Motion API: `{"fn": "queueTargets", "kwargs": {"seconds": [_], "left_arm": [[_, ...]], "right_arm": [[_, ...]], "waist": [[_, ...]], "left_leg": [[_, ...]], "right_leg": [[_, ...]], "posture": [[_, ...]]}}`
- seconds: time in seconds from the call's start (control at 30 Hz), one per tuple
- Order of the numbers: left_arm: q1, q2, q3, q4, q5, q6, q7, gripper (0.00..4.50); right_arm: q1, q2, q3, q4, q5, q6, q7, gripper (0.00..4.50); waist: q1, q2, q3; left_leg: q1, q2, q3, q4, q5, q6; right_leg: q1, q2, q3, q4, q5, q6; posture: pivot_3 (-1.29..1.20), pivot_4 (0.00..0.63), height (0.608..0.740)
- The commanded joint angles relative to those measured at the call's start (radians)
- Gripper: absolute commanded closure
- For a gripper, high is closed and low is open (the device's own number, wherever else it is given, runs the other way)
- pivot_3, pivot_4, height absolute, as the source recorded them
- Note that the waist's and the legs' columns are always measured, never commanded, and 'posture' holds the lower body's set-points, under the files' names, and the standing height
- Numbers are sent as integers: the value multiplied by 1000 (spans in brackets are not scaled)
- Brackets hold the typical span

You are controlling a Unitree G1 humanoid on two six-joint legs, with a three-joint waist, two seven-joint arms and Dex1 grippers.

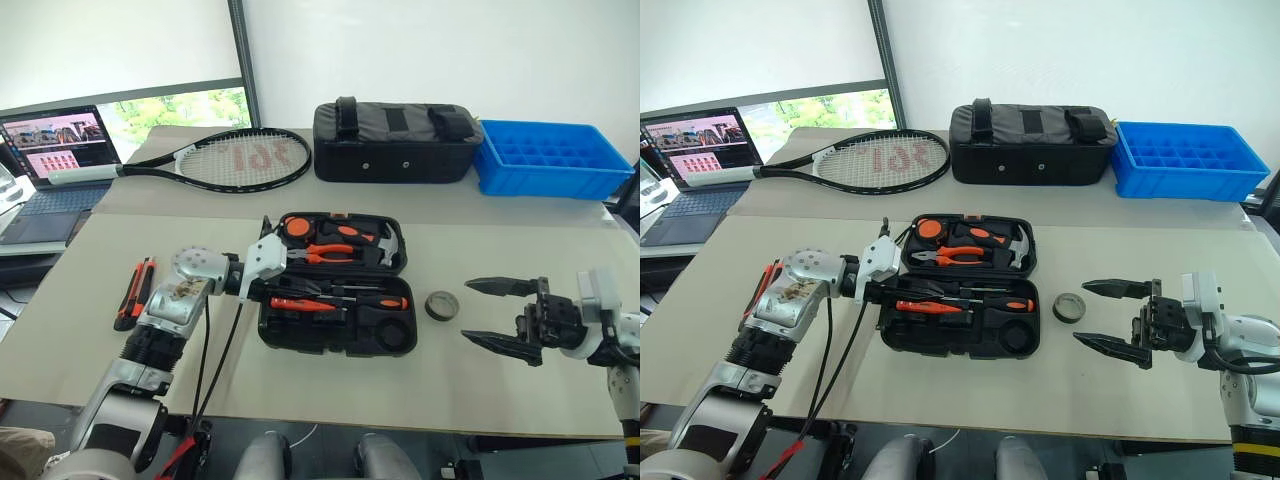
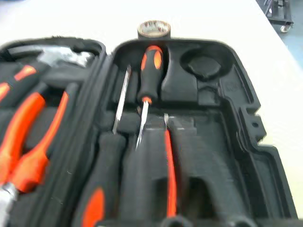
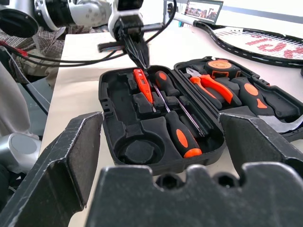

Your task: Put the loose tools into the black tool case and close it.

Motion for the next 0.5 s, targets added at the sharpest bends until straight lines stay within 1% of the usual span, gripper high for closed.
{"fn": "queueTargets", "kwargs": {"seconds": [0.03,0.23,0.33,0.5], "left_arm": [[-13,10,-16,10,33,-50,-5,4455],[-15,12,-40,69,78,-106,-19,4455],[-19,14,-58,121,121,-170,-12,4455],[-30,-4,-52,195,131,-207,2,4455]], "right_arm": [[-14,-8,-23,-8,11,-20,6,0],[-14,-13,-26,-4,10,-21,9,0],[-10,-12,-27,-7,10,-21,8,0],[-1,-12,-29,-13,13,-19,8,0]], "waist": [[1,0,0],[-1,0,0],[-1,0,0],[2,0,0]], "left_leg": [[0,0,0,0,0,0],[0,0,0,0,0,0],[0,0,0,0,0,0],[0,0,0,0,0,0]], "right_leg": [[0,0,0,0,0,0],[0,0,0,0,0,0],[0,0,0,0,0,0],[0,0,0,0,0,0]], "posture": [[0,150,707],[0,150,707],[0,150,707],[0,150,707]]}}
